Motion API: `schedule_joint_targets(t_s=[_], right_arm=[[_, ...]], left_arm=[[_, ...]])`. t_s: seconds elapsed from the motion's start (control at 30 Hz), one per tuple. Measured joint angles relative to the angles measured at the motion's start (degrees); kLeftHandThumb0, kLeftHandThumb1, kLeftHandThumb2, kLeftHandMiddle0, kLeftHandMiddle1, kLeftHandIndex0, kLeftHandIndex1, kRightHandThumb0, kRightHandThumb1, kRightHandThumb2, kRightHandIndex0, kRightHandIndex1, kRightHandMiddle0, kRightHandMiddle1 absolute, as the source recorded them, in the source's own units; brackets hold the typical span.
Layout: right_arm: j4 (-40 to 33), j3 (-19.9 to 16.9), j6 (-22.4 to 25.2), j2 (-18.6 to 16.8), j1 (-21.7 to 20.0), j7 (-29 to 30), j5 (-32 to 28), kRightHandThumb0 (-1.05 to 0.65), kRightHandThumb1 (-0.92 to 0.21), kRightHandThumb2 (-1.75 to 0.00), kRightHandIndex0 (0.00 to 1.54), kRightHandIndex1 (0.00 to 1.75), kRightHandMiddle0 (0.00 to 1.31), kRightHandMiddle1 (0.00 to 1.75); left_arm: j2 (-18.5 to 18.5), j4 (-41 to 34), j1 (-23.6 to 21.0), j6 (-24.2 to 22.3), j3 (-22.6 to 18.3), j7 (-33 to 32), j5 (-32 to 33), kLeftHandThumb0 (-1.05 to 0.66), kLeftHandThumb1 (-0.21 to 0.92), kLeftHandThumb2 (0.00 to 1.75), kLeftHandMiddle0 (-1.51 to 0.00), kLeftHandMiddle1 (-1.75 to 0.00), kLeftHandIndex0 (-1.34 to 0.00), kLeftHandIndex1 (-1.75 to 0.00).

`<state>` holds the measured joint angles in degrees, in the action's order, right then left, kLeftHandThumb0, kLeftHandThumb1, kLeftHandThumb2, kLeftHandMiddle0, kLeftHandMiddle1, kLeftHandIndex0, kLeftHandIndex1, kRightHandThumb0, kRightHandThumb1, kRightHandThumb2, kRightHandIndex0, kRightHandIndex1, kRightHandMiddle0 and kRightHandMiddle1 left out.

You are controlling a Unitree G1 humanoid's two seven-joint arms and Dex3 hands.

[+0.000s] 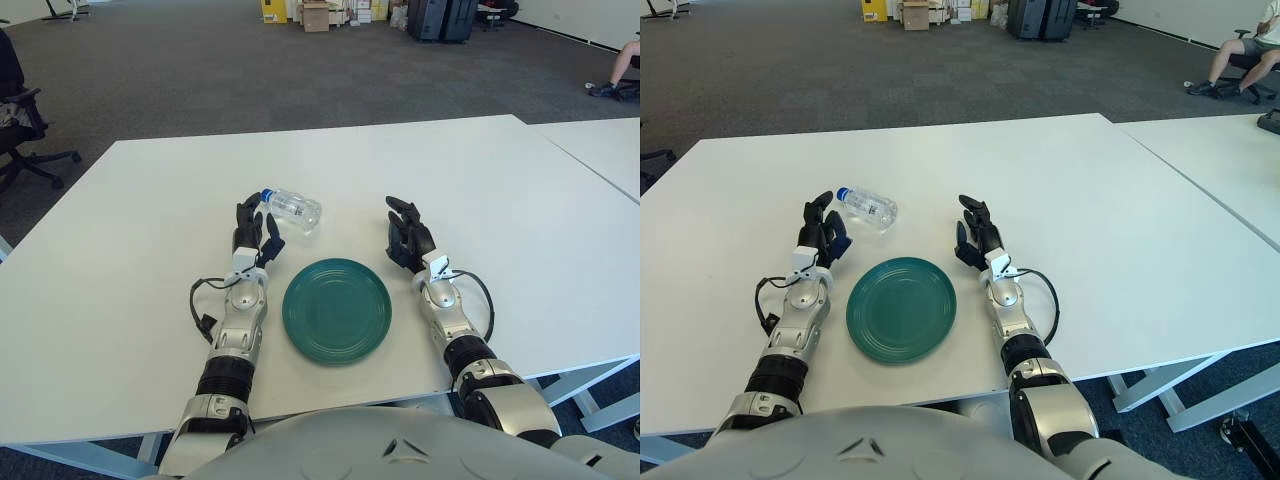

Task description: Put the bottle into the plate.

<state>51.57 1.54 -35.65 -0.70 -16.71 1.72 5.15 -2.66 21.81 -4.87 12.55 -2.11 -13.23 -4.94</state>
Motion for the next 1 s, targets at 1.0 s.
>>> schedule_joint_targets(t_s=[1.0], right_arm=[[-0.12,-0.06,-0.02,-0.07,0.11,0.23,0.18,-0.79,-0.92,-0.89,0.20,0.00,0.00,0.59]], left_arm=[[0.25,0.83,-0.05,1.16,-0.07,0.23,0.12,-0.81,0.92,0.87,-0.35,-0.01,0.00,-0.72]])
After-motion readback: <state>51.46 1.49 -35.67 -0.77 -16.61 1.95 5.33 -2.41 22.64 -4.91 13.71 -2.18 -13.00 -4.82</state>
